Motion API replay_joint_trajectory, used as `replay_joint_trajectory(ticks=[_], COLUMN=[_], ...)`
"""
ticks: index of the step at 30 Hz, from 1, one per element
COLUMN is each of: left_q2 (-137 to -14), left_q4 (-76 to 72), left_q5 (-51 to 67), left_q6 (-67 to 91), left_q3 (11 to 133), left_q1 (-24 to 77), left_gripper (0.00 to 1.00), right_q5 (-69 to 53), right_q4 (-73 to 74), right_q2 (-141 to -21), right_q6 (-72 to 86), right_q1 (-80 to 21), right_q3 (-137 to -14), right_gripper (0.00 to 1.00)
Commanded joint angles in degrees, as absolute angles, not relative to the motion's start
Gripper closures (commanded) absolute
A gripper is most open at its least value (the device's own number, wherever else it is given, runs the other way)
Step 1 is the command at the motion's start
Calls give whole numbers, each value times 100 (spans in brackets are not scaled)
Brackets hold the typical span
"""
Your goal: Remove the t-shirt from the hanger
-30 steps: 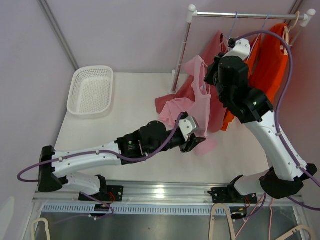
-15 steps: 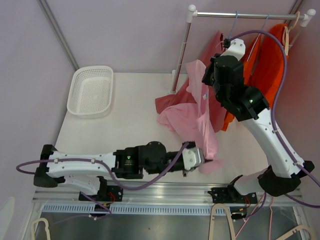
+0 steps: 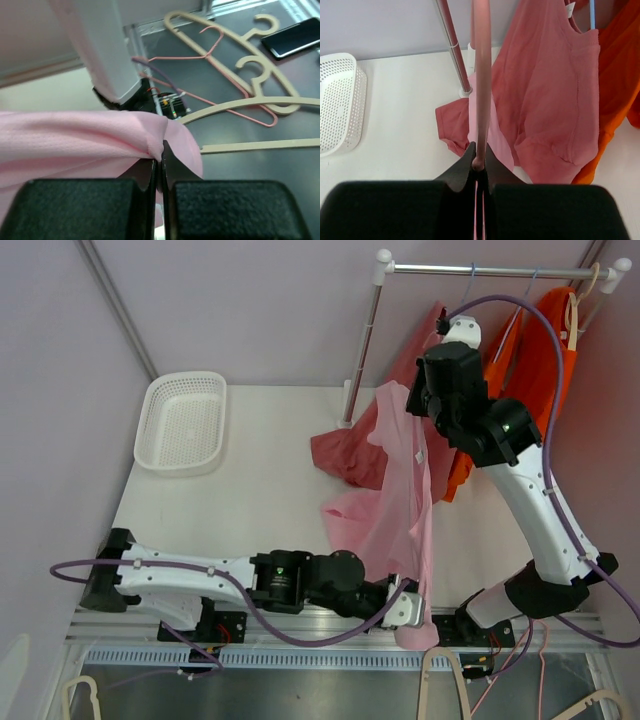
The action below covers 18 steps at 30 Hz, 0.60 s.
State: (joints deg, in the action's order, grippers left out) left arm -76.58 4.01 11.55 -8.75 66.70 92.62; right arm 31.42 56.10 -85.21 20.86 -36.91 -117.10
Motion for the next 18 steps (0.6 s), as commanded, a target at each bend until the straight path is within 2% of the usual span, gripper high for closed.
replay_joint_trajectory(ticks=[1, 4, 6, 11, 13, 18], left_q2=[-8014, -8156, -8270, -8630, -8710, -8929], left_q4=[563, 632, 720, 1036, 1169, 1379], left_q5=[1374, 695, 852, 624, 868, 2010], left_q6=[-414, -422, -439, -484, -475, -510], left_q3=[6679, 7416, 8133, 9297, 9633, 9414], left_q1=[9159, 9167, 9193, 9343, 9352, 9352], left_gripper=[99, 99, 99, 99, 99, 99], right_q5=[3189, 3769, 3911, 4008, 3973, 3938], right_q4=[5632, 5258, 4749, 4150, 3920, 4182], right_q2=[-8605, -8368, -8034, -7708, -7646, -7874], right_q6=[2328, 2636, 2698, 2892, 2821, 2699], right_q1=[-3533, -3682, -3691, -3700, -3700, -3648], right_q3=[-12121, -11551, -10830, -10152, -9941, -10344], right_gripper=[100, 100, 100, 100, 100, 100])
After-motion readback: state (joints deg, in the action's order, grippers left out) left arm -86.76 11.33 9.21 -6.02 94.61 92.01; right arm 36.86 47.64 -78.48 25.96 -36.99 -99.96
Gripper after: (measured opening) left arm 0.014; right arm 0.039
